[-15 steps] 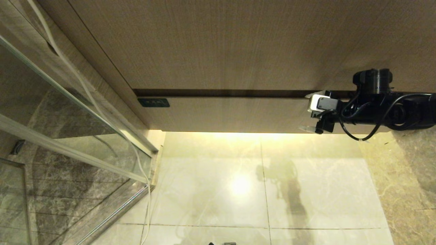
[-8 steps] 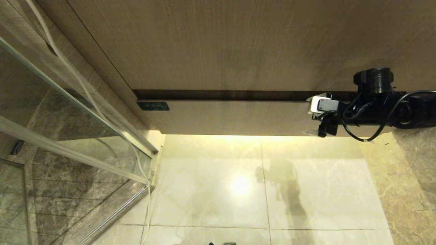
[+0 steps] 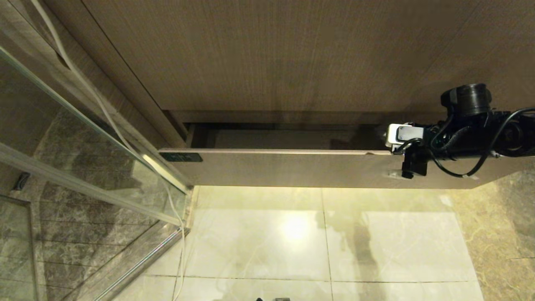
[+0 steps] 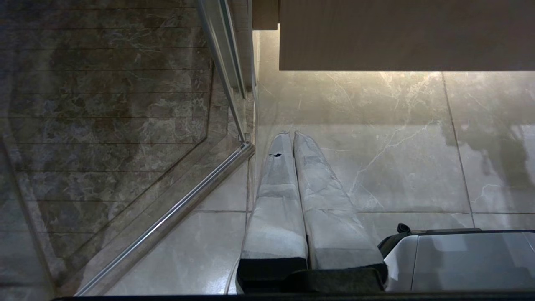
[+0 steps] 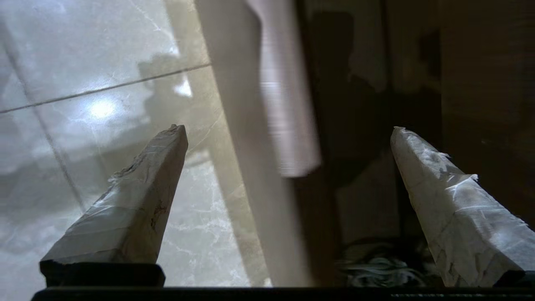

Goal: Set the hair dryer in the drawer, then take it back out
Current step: Pull open the drawer

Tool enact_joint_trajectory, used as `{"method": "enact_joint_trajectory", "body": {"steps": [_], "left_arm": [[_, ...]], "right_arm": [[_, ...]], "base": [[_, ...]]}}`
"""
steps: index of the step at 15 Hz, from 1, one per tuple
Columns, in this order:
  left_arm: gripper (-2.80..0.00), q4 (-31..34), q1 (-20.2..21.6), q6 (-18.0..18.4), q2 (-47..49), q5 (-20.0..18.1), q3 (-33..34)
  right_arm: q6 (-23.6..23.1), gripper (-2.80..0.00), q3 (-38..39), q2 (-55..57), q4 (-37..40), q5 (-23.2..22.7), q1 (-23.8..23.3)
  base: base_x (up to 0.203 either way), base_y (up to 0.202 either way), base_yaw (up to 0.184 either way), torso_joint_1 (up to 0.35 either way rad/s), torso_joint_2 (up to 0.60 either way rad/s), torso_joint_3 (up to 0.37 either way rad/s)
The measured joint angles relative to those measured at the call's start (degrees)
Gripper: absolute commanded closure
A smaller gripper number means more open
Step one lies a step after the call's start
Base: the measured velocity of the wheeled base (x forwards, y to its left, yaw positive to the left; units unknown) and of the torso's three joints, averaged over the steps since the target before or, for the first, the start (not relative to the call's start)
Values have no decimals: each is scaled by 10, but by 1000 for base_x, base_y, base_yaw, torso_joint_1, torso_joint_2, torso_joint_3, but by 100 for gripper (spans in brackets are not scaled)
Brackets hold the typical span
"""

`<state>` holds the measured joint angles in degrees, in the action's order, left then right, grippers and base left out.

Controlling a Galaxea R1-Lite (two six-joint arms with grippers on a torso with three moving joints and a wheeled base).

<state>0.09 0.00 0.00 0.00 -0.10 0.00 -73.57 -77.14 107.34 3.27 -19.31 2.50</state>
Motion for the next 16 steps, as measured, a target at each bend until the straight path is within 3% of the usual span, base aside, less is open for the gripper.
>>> {"method": "enact_joint_trajectory", "body": {"steps": [6,10,16], "left_arm": [[0,0,0,0,0,0,0],[0,0,0,0,0,0,0],[0,0,0,0,0,0,0]], "right_arm": [[-5,-280,4,-59,100,4,1],[3,-280,8,-144,161,41,-6],[59,-280,7,-247,241,91,-74]], "base": [[0,0,0,0,0,0],[0,0,0,0,0,0],[0,0,0,0,0,0]]}}
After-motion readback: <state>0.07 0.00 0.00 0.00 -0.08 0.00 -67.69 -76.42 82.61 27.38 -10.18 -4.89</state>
